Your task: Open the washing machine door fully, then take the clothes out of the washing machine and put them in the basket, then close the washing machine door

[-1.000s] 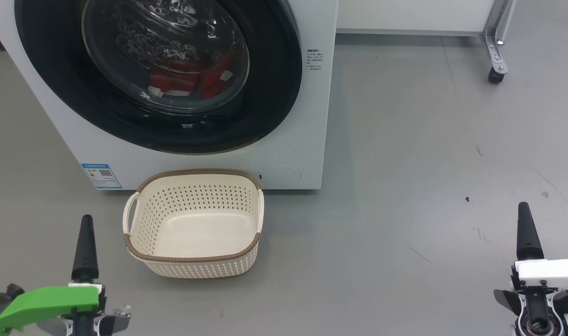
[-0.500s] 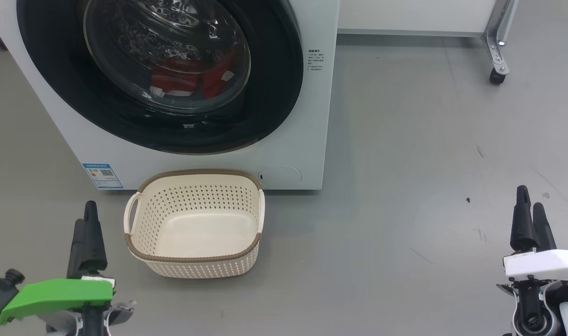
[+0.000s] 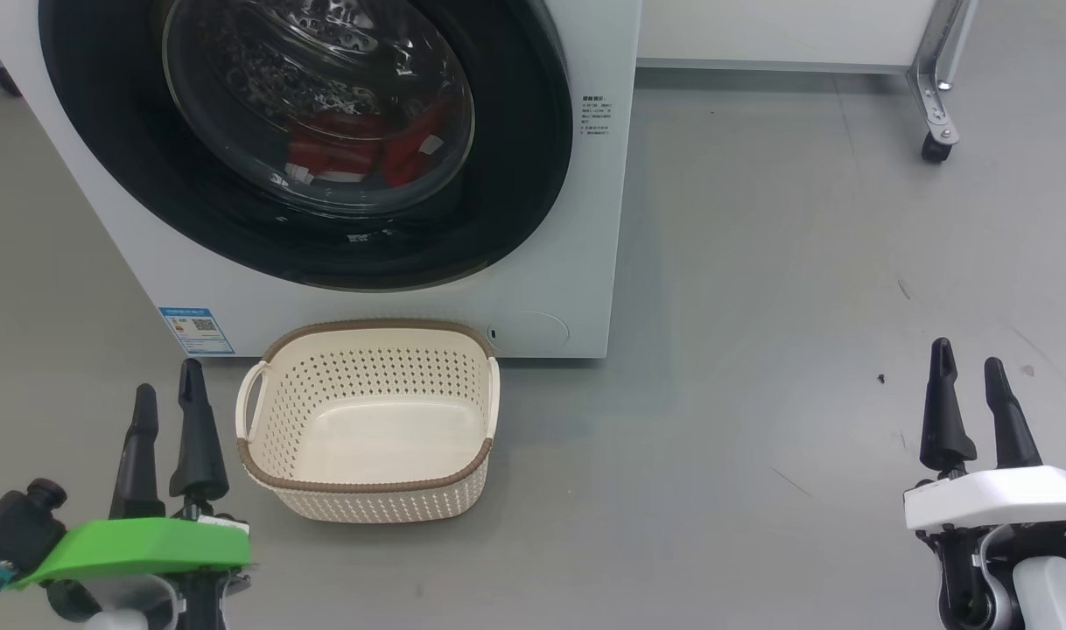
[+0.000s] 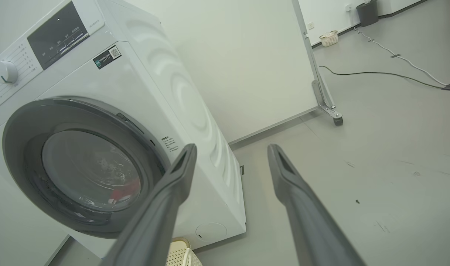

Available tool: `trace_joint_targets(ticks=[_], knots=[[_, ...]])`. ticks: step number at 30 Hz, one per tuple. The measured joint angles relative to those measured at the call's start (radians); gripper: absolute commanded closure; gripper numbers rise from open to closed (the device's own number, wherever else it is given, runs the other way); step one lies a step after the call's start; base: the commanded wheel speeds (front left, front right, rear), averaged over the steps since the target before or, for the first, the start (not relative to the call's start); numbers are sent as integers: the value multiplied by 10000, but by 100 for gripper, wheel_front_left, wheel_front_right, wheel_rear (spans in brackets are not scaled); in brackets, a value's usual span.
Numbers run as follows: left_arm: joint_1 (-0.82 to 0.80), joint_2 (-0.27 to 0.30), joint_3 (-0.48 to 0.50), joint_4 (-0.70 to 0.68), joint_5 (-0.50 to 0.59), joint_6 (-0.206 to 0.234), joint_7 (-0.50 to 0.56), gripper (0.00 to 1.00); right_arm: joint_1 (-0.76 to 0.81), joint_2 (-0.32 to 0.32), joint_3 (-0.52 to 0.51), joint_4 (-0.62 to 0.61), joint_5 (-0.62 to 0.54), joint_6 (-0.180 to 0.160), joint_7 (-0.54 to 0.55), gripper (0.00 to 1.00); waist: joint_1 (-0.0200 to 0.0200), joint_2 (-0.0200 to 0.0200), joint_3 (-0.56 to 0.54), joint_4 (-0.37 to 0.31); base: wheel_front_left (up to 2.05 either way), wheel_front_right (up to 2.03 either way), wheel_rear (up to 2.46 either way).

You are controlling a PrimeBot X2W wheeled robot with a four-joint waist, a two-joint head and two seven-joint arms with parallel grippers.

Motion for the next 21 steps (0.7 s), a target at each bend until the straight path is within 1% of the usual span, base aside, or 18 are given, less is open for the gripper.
trace_joint_targets(ticks=[2, 4, 5, 6, 9, 11, 15, 21], knots=[[0, 10, -81, -46, 510, 0, -82, 0, 1, -17, 82, 2, -320, -12, -81, 0, 0, 0, 1, 7, 0, 0, 0], [1, 21, -207, -29, 1060, 4, -140, 0, 4, -67, 174, 13, -729, -98, -151, 0, 0, 0, 5, 11, 0, 0, 0], [7, 31, -355, 23, 1515, 69, -188, 0, 4, -100, 224, 21, -1049, -105, -230, 0, 0, 0, 12, 15, 0, 0, 0], [11, 33, -437, 63, 1766, 90, -263, 0, 4, -102, 259, 25, -1229, -113, -240, 0, 0, 0, 17, 15, 0, 0, 0], [25, 42, -621, 184, 2583, 224, -347, 0, 5, -102, 378, 56, -1710, -272, -337, 0, 0, 0, 33, 12, 0, 0, 0], [27, 52, -719, 203, 3104, 337, -403, 0, 5, -105, 431, 102, -2025, -295, -430, 0, 0, 0, 46, 5, 0, 0, 0], [27, 82, -897, 211, 3827, 502, -571, 0, 5, -115, 589, 226, -2629, -435, -583, 0, 0, 0, 78, -22, 0, 0, 0], [27, 107, -1423, 451, 4817, 652, -757, 0, 5, -134, 796, 426, -3557, -537, -775, 0, 0, 0, 112, -52, 0, 0, 0]])
